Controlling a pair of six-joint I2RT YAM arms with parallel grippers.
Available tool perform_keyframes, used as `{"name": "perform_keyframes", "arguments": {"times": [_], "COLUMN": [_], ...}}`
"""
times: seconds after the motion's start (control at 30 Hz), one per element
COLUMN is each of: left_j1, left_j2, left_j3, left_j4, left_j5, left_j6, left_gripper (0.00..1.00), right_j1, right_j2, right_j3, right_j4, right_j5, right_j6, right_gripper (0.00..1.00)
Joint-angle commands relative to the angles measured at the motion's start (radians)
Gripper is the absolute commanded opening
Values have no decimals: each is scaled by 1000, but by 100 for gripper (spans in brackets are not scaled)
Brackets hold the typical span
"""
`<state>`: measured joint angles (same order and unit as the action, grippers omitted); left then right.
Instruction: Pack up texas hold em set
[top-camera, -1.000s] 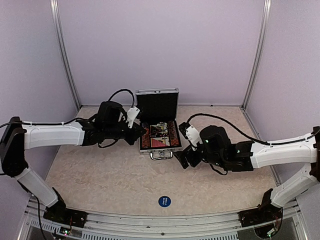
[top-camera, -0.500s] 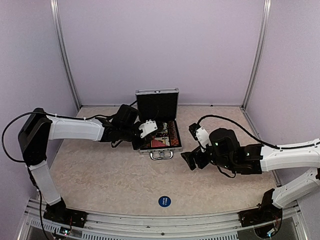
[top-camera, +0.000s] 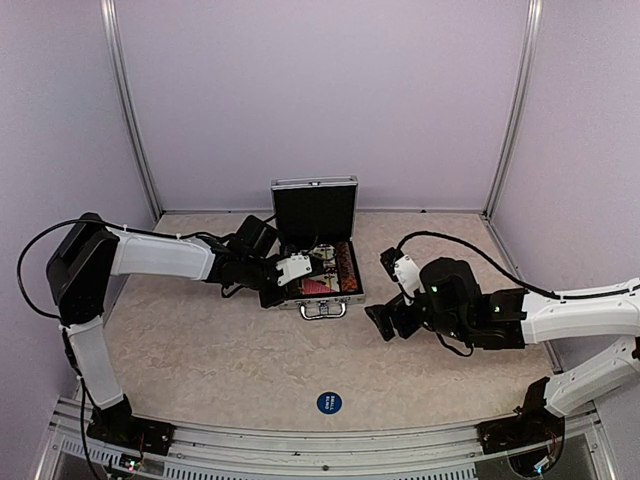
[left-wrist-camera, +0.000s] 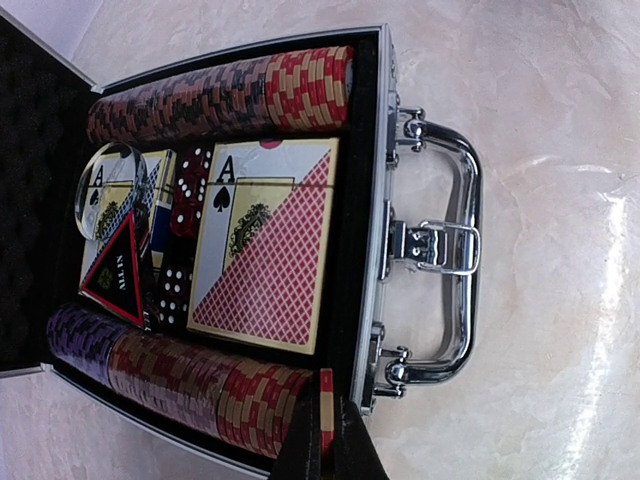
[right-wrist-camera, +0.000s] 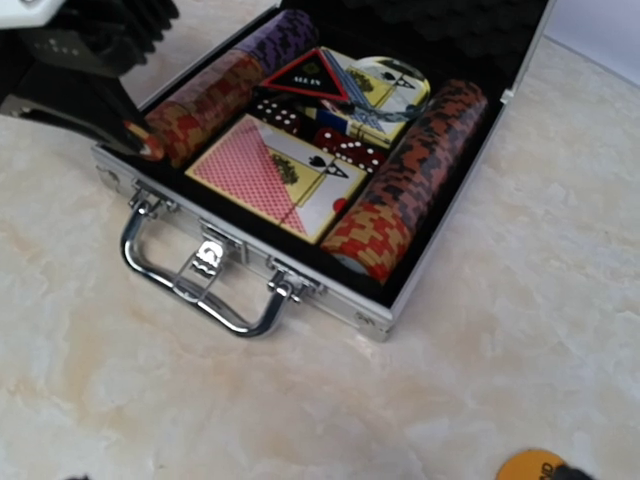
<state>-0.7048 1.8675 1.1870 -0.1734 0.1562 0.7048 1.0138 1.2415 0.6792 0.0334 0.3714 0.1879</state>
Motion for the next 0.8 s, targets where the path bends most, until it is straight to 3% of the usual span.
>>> {"name": "perform_keyframes", "arguments": {"times": [0.0,0.47,0.67,0.73,0.77], "left_j1": [11,25,24,24,24], "left_j2": [4,40,36,23,13], "left_j3": [12,32,23,14,11], "left_j4": [-8,-15,0,13,20], "left_j5": [10,-24,-38,-49,-55], "left_j6": [12,-1,-16,-26,-31], "left_gripper": [0,0,22,40,66], "right_j1": [-13,-16,-17,-17,-17], "right_j2": [-7,1,5,9,13], "right_j3": [-6,-6,-3,3,7], "right_j4": [5,13,12,9,6], "right_j5": [5,-4,-13,-21,-27], "right_j6": [8,4,4,3,1], "right_gripper": [100,100,100,100,100]}}
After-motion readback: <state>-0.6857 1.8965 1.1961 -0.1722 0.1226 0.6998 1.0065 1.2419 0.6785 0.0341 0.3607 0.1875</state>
